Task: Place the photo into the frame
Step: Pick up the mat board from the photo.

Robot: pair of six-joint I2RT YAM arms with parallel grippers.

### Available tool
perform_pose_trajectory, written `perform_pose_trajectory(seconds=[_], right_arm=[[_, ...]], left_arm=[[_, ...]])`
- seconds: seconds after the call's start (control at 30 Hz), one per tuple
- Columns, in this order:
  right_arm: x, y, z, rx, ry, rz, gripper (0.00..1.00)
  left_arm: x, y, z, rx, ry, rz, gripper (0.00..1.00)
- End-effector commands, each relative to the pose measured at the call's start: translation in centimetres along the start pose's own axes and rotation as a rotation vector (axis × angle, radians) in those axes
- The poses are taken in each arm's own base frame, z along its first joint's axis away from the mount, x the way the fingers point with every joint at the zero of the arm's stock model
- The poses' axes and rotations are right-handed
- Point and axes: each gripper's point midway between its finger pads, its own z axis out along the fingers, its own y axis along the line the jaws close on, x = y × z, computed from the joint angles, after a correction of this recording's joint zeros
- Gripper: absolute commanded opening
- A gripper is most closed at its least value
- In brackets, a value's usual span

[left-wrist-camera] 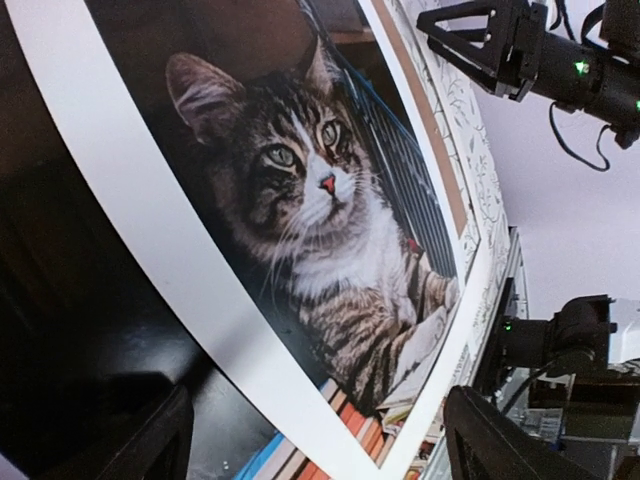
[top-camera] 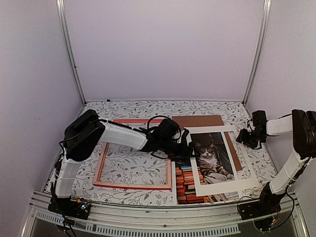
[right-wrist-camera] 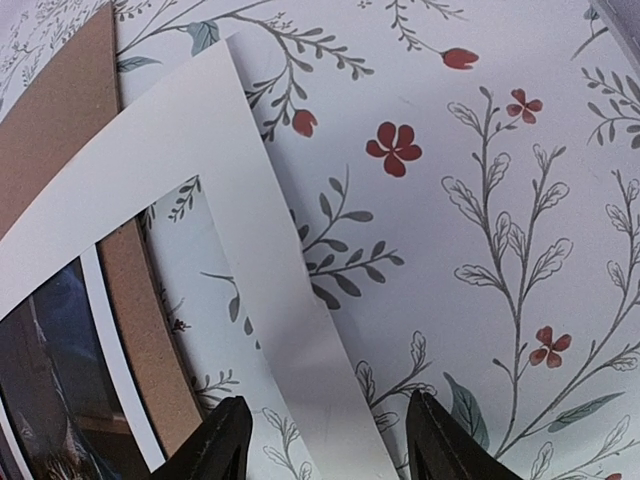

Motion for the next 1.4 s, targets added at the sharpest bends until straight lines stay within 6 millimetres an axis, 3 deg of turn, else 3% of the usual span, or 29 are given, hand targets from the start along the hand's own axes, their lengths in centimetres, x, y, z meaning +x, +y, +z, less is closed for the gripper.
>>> perform_pose_trajectory(seconds=[0.0,0.2,0.5,0.8,1.37], right_arm=[[3.1,0.2,0.7,-0.037,0.119,0.029,0.57],[3.5,0.7,1.0,-0.070,0.142,0.028,0.57],[3.6,1.1,1.2,-0.094,0.155,0.010,0.58],[3.8,1.2,1.4,-0.104,0.161,0.003,0.57],[3.9,1.4,1.0,-0.108,0.165,-0.007,0.42]], left_arm=[[2.9,0.2,1.5,0.026,0.108,-0.210,0.89],[1.9,-0.1,1.7,-0.011,0.084,-0.332,0.90],[2.6,0.9,3.0,-0.064,0.129,-0.491,0.90],[2.7,1.7,2.0,-0.068,0.086,-0.526,0.89],[0.8,1.7,2.3,0.029,0.031,-0.479,0.81]])
